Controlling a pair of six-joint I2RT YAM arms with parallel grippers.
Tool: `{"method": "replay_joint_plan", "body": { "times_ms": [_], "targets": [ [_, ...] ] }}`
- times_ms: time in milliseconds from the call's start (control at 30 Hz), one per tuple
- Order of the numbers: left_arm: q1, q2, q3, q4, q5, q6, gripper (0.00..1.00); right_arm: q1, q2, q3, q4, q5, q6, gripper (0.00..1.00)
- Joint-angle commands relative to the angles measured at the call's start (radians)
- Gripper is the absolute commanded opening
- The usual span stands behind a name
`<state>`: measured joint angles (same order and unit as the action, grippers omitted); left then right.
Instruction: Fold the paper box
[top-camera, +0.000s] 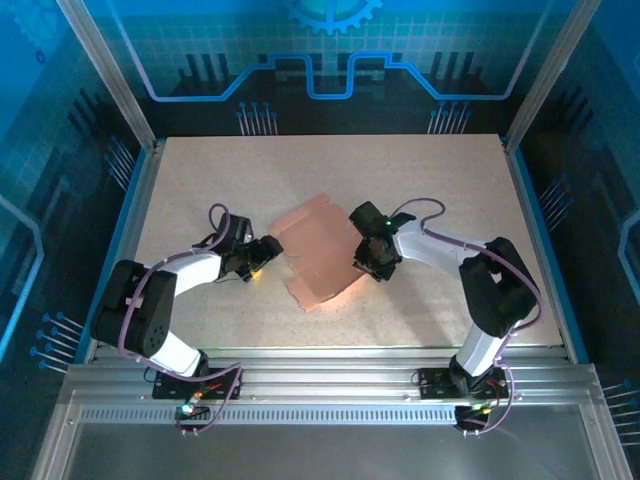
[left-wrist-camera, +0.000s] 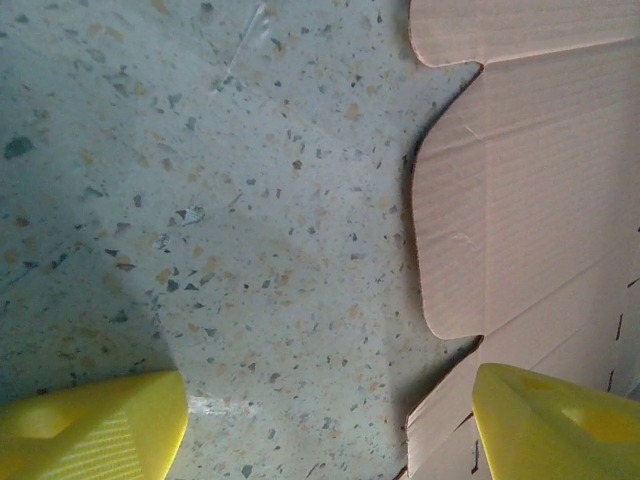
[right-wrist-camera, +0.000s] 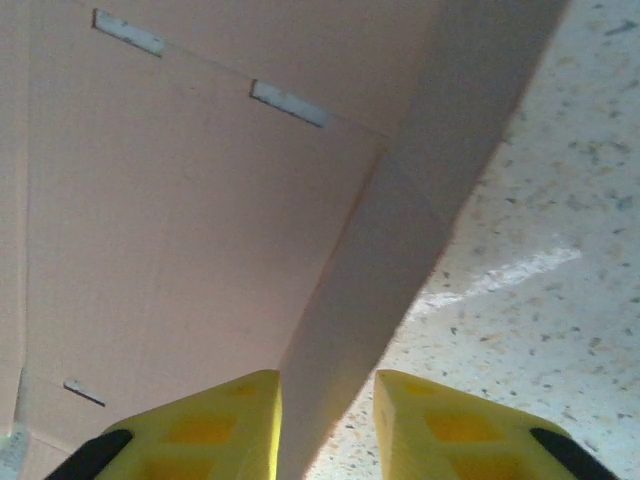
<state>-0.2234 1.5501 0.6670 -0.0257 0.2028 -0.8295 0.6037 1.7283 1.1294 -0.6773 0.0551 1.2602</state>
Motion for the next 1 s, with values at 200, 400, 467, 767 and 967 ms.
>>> {"method": "replay_joint_plan", "body": {
  "times_ms": [200,400,467,767,967],
  "targets": [
    [-0.037,0.111,-0.017,0.178,0.071,-0.014,0.78,0.001,0.090,0.056,-0.049,-0.035,0.069,0.23],
    [-0.037,0.111,-0.030,0.189,0.067,-0.006,0.78,0.000,0.129,0.072,-0.047,-0.052,0.070,0.14],
    [-0.038,0.111,-0.038,0.200,0.066,-0.010,0.78,-0.005,0.134,0.072,-0.043,-0.056,0.071,0.09],
    [-0.045,0.011,-0.128,0.280,0.007,-0.031,0.92,-0.022,0.077,0.033,-0.047,0.010,0.066,0.00],
    [-0.073,-0.029,-0.204,0.309,-0.041,-0.068,0.93,-0.030,0.117,0.071,-0.065,-0.014,0.012,0.33]
  ]
}}
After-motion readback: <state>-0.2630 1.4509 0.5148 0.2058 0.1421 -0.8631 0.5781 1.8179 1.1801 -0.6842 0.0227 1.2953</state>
